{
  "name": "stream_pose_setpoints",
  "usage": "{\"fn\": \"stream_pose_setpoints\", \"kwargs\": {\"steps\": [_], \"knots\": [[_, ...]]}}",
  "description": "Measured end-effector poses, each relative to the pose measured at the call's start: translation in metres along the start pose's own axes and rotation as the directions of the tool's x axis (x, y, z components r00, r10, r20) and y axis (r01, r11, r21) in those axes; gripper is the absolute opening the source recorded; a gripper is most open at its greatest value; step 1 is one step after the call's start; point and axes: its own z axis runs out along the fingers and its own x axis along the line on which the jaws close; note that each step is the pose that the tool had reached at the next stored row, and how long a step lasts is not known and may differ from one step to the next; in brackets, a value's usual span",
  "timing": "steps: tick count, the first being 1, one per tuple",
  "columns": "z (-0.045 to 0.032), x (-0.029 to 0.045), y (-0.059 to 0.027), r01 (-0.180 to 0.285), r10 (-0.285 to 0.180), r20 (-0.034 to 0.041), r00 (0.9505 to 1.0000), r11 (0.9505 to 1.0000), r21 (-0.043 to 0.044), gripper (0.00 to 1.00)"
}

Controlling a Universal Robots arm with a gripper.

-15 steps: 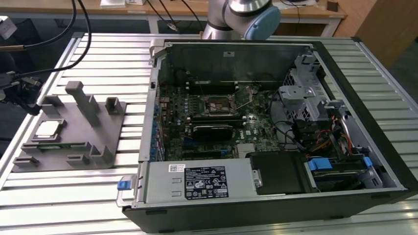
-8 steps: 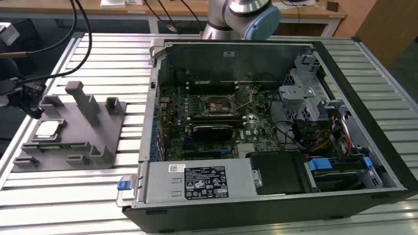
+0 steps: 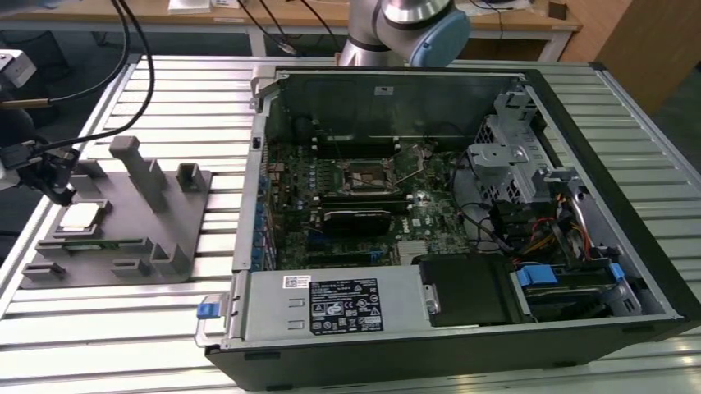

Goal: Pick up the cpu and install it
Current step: 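Pick up the cpu and move it towards the insertion slot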

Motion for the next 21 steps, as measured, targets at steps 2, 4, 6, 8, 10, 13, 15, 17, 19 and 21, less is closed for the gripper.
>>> {"fn": "stream_pose_setpoints", "kwargs": {"steps": [2,4,6,8,10,13,15,17,19,21], "knots": [[0.0034,0.0008,-0.0002,0.006,-0.006,-0.0003,1.0000,1.0000,-0.0006,0.11],[0.0069,0.0016,-0.0004,0.009,-0.009,-0.0005,1.0000,1.0000,-0.0008,0.11],[0.0105,0.0022,-0.0006,0.013,-0.013,-0.0006,0.9999,0.9999,-0.0010,0.11],[0.0135,0.0030,-0.0008,0.018,-0.018,-0.0012,0.9998,0.9998,-0.0033,0.11],[0.0163,0.0035,-0.0008,0.022,-0.022,-0.0016,0.9997,0.9997,-0.0086,0.11],[0.0210,0.0038,-0.0011,0.029,-0.029,-0.0019,0.9996,0.9995,-0.0142,0.11],[0.0246,0.0040,-0.0013,0.031,-0.031,-0.0023,0.9995,0.9994,-0.0144,0.11],[0.0282,0.0042,-0.0015,0.032,-0.032,-0.0026,0.9995,0.9994,-0.0145,0.11],[0.0312,0.0043,-0.0016,0.034,-0.034,-0.0027,0.9994,0.9993,-0.0153,0.11],[0.0333,0.0044,-0.0015,0.034,-0.034,-0.0027,0.9994,0.9993,-0.0166,0.11]]}}
